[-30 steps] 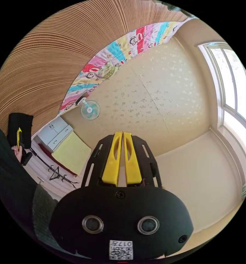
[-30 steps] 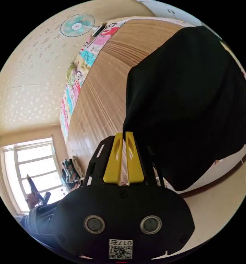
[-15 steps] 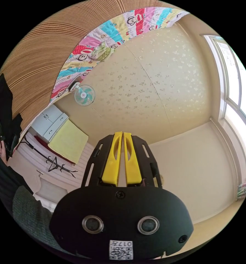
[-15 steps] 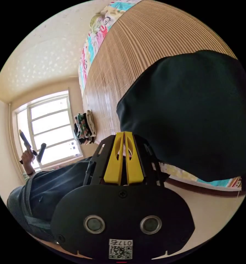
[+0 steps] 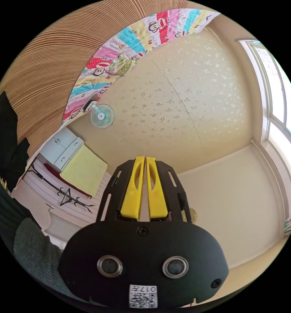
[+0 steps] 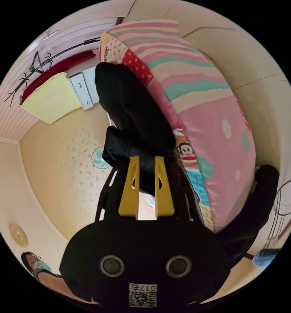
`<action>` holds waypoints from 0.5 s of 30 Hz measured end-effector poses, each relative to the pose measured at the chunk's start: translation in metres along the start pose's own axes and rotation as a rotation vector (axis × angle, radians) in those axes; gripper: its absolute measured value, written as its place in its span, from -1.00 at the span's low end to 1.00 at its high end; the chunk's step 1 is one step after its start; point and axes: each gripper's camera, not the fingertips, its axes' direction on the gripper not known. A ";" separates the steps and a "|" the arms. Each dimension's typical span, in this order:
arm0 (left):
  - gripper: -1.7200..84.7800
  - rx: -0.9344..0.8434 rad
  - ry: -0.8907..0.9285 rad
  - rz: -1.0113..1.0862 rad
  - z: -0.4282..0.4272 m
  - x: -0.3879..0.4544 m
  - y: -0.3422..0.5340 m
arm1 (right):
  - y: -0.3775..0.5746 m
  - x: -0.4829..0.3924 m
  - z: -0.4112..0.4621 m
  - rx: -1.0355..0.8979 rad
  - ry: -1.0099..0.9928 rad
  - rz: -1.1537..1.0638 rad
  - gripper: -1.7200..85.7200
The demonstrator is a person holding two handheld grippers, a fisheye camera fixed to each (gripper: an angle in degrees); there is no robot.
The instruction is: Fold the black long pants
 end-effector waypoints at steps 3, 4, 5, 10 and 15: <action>-0.98 -0.020 -0.015 0.010 0.003 0.000 -0.004 | 0.003 0.009 0.013 0.121 -0.051 0.100 -0.68; -0.98 -0.010 -0.021 0.008 0.001 -0.001 -0.004 | 0.003 0.009 0.021 0.158 -0.058 0.130 -0.66; -0.98 -0.003 -0.022 0.005 0.000 -0.001 -0.004 | 0.003 0.009 0.030 0.196 -0.085 0.156 -0.66; -0.98 -0.006 -0.013 -0.012 -0.003 -0.004 -0.007 | -0.019 -0.003 0.081 0.261 -0.286 0.186 -0.65; -0.98 0.011 0.015 0.009 -0.010 -0.001 -0.010 | -0.032 -0.036 0.110 0.255 -0.187 0.130 -0.80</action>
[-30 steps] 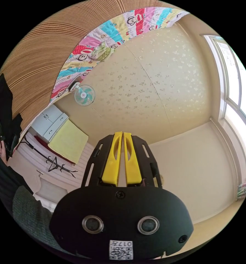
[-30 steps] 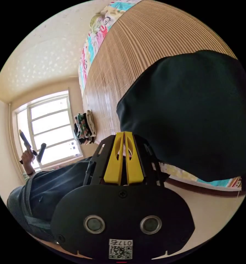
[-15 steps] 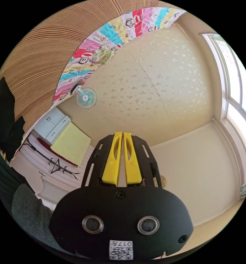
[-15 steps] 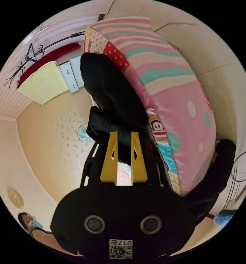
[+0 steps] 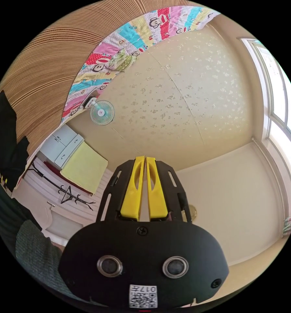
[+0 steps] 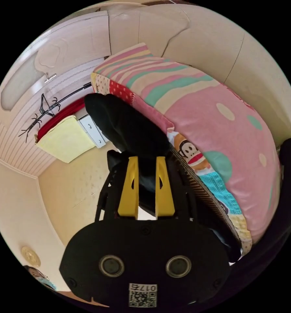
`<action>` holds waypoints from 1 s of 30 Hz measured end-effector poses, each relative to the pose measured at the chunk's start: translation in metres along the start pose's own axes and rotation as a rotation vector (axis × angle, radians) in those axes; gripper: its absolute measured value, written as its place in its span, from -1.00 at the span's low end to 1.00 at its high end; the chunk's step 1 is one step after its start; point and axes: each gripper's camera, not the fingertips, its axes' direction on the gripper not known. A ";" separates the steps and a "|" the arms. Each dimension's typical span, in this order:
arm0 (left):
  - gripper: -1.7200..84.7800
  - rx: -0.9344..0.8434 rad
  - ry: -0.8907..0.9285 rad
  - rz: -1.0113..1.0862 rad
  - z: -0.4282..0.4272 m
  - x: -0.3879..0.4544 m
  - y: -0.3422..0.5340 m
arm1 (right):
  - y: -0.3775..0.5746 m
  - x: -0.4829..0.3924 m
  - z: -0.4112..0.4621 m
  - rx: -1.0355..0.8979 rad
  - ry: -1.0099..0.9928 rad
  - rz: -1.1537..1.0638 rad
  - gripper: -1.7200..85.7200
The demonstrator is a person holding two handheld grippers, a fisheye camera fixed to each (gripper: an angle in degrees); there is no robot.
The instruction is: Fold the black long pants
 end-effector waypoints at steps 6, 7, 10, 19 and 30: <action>-0.98 0.040 -0.012 0.018 -0.017 0.004 -0.001 | 0.015 -0.010 0.034 -0.133 -0.246 -0.088 -0.86; -0.98 0.054 -0.016 0.025 -0.020 0.005 -0.002 | 0.019 -0.015 0.044 -0.169 -0.261 -0.097 -0.86; -0.98 0.056 0.000 0.032 -0.022 0.003 -0.007 | 0.025 -0.023 0.061 -0.167 -0.192 -0.067 -0.85; -0.98 -0.033 0.045 -0.036 -0.009 -0.021 -0.014 | 0.011 0.016 0.062 -0.140 -0.099 -0.097 -0.71; -0.98 0.083 -0.018 -0.003 -0.053 -0.018 -0.014 | 0.035 0.095 0.053 -0.160 0.022 -0.077 -0.63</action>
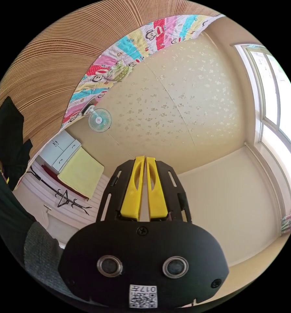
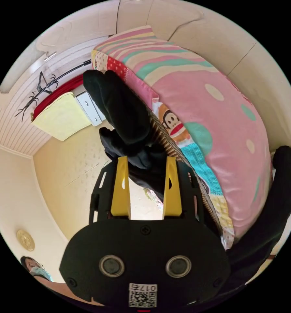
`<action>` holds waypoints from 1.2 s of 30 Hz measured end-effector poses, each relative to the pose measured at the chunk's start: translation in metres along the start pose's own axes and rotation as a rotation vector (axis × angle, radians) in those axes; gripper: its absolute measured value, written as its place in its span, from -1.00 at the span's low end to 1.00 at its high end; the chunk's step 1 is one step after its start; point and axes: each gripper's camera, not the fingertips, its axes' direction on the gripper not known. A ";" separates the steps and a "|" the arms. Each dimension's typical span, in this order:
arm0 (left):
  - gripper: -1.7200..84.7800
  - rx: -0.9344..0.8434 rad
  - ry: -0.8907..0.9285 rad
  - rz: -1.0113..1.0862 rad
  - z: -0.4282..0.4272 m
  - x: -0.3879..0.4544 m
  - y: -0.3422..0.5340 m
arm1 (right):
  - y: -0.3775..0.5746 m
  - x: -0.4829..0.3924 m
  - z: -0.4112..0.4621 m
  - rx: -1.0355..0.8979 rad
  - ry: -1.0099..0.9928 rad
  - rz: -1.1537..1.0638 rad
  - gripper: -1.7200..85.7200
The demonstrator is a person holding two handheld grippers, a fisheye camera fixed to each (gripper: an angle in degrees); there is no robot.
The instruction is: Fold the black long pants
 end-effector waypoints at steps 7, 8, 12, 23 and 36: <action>-0.98 -0.052 -0.035 -0.008 0.021 -0.030 0.003 | 0.002 0.007 0.014 -0.026 0.029 -0.112 -0.73; -0.98 -0.067 -0.029 -0.016 0.025 -0.035 0.004 | 0.007 0.012 0.016 -0.069 -0.015 -0.153 -0.75; -0.98 -0.120 -0.061 -0.021 0.034 -0.057 0.014 | 0.031 0.038 0.022 -0.216 -0.118 -0.199 -0.83; -0.98 -0.320 -0.162 0.843 0.040 0.011 0.060 | 0.274 0.094 -0.009 -0.849 -0.451 -0.465 -0.87; -0.85 -1.018 -1.086 1.696 0.206 -0.146 0.221 | 0.494 0.105 -0.094 -1.190 -0.636 -0.834 -0.89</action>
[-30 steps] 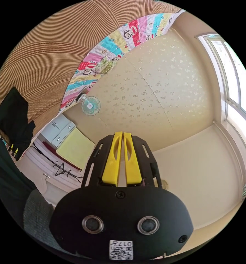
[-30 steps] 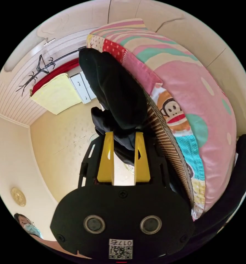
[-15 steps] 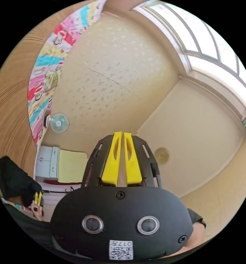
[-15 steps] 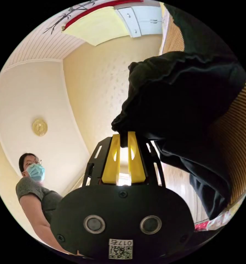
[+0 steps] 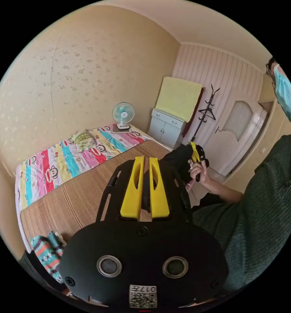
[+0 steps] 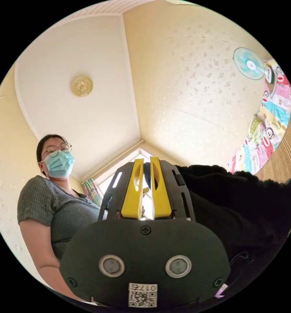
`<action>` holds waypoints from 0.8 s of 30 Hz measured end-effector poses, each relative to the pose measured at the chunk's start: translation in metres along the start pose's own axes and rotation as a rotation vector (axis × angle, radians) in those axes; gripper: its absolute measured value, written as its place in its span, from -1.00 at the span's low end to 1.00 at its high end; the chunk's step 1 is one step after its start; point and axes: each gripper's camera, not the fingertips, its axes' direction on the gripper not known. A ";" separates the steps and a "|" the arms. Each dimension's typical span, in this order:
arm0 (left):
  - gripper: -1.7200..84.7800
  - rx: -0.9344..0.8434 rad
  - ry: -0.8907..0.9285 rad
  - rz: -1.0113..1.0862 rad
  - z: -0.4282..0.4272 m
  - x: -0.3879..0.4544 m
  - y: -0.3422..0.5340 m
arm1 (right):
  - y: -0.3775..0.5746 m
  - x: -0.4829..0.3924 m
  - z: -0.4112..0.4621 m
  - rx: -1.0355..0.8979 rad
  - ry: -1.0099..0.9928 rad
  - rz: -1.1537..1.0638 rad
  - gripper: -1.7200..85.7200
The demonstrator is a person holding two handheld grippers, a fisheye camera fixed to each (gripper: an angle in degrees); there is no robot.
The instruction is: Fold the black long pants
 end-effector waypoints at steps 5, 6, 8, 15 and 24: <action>-0.60 -0.252 0.309 -0.163 0.100 -0.002 0.018 | 0.089 0.019 0.087 -0.083 -0.103 0.078 -0.89; -0.53 -0.261 0.264 -0.204 0.104 -0.006 0.026 | 0.100 0.021 0.096 -0.097 -0.118 0.081 -0.89; -0.48 -0.236 0.201 -0.218 0.102 -0.009 0.032 | 0.142 0.016 0.132 -0.178 -0.132 0.066 -0.89; -0.74 -0.111 0.189 -0.121 0.076 0.006 0.049 | 0.252 0.001 0.209 -0.367 -0.124 -0.007 -0.89; -0.82 0.220 0.562 0.120 -0.038 -0.034 0.038 | 0.357 -0.042 0.186 -0.393 0.001 -0.240 -0.93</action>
